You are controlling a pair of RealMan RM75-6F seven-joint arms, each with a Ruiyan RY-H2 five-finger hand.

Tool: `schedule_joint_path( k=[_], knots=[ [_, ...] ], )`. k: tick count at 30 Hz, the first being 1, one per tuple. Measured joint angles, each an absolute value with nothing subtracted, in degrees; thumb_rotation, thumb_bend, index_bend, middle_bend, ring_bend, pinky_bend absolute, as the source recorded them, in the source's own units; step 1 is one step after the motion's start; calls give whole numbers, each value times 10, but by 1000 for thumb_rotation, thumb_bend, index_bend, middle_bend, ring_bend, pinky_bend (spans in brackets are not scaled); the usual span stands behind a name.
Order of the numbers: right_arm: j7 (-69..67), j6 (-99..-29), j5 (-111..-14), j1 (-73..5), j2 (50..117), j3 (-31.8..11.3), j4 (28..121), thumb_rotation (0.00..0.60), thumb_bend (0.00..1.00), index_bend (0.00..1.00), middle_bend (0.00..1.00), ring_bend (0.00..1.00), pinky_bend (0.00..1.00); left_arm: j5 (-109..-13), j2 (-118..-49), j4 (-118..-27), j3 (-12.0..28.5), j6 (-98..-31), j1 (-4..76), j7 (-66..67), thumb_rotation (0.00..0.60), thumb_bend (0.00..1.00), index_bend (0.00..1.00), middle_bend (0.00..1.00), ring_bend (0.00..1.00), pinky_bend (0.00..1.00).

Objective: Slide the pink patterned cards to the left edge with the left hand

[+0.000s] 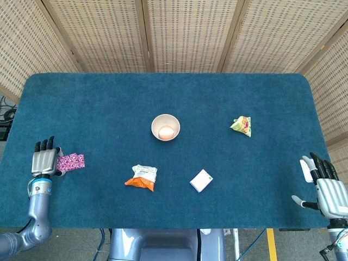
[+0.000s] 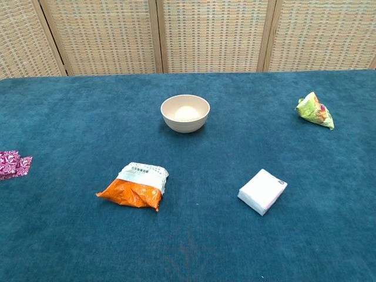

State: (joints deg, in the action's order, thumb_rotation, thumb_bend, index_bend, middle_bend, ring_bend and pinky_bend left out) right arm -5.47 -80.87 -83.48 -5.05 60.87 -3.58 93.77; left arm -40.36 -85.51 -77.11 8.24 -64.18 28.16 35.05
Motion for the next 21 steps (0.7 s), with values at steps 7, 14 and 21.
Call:
schedule_joint_path(
  k=[7, 14, 21],
  knots=[
    [-54, -809, -835, -50, 609, -35, 938, 600, 53, 0, 0, 0, 0, -406, -860, -769, 85, -640, 282, 349, 600, 126, 432, 0, 0, 0],
    [-53, -809, -835, -50, 609, -35, 938, 600, 53, 0, 0, 0, 0, -404, -866, -763, 85, -636, 282, 349, 600, 123, 418, 0, 0, 0],
    [-52, -808, -835, -50, 609, -36, 939, 600, 53, 0, 0, 0, 0, -406, -871, -756, 85, -636, 280, 347, 600, 80, 404, 0, 0, 0]
  ],
)
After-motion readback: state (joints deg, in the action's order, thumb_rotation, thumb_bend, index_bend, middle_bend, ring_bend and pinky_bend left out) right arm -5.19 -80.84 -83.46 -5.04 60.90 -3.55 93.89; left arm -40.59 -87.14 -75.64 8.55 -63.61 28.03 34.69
